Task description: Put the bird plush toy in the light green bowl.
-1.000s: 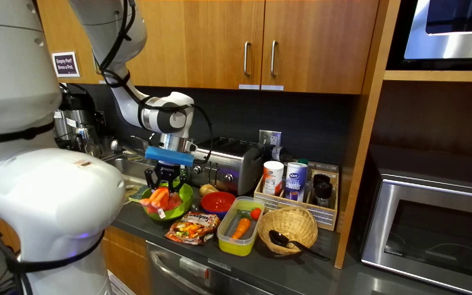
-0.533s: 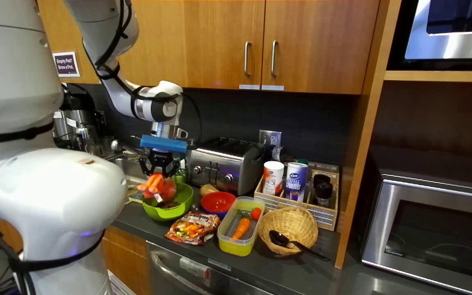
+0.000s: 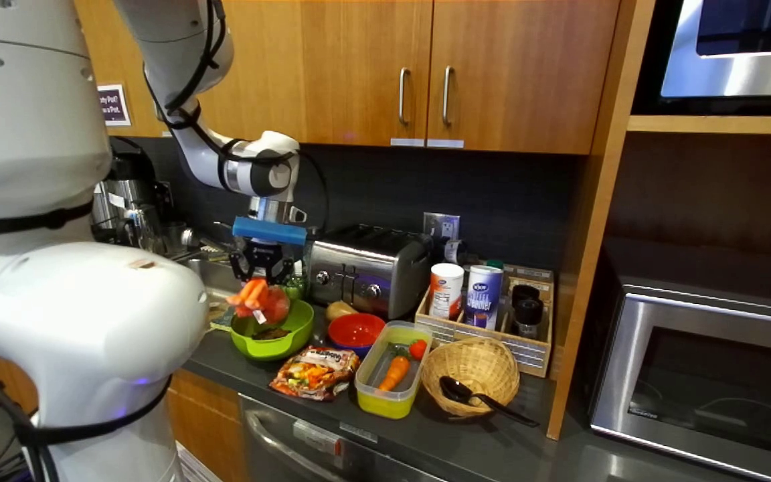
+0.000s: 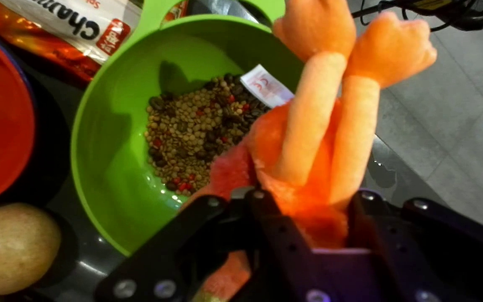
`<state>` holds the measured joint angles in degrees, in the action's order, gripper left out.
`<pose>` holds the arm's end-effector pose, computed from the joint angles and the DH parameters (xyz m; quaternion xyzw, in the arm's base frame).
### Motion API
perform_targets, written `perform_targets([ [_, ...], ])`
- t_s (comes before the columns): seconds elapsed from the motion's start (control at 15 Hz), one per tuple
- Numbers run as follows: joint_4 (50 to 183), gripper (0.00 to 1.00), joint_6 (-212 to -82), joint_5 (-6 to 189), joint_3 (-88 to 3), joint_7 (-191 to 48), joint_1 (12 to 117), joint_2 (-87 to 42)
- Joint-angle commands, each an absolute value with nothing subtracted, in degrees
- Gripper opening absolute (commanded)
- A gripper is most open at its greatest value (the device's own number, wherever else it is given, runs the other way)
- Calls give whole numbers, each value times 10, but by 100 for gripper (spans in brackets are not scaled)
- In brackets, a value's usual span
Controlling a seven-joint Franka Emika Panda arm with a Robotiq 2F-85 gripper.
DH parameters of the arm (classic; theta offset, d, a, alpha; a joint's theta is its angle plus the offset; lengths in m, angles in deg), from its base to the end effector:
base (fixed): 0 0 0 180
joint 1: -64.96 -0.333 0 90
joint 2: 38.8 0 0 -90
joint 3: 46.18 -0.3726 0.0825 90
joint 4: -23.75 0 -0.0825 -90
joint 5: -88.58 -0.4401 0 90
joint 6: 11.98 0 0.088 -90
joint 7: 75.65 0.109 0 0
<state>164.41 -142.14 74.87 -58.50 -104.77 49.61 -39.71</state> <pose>0.4338 0.2344 0.3024 -0.9106 -0.3962 0.0820 0.0838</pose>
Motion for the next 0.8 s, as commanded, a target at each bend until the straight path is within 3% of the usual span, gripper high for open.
perform_targets([
  [0.0, 1629, 10, -1413, 742, -588, -1059, 502, -389],
  [0.13, 1629, 60, -1413, 740, -586, -1061, 505, -387],
  [0.33, 1630, 67, -1413, 739, -585, -1063, 510, -384],
  [0.67, 1631, 100, -1412, 736, -585, -1065, 516, -381],
  [0.73, 1631, 100, -1410, 735, -585, -1065, 517, -380],
])
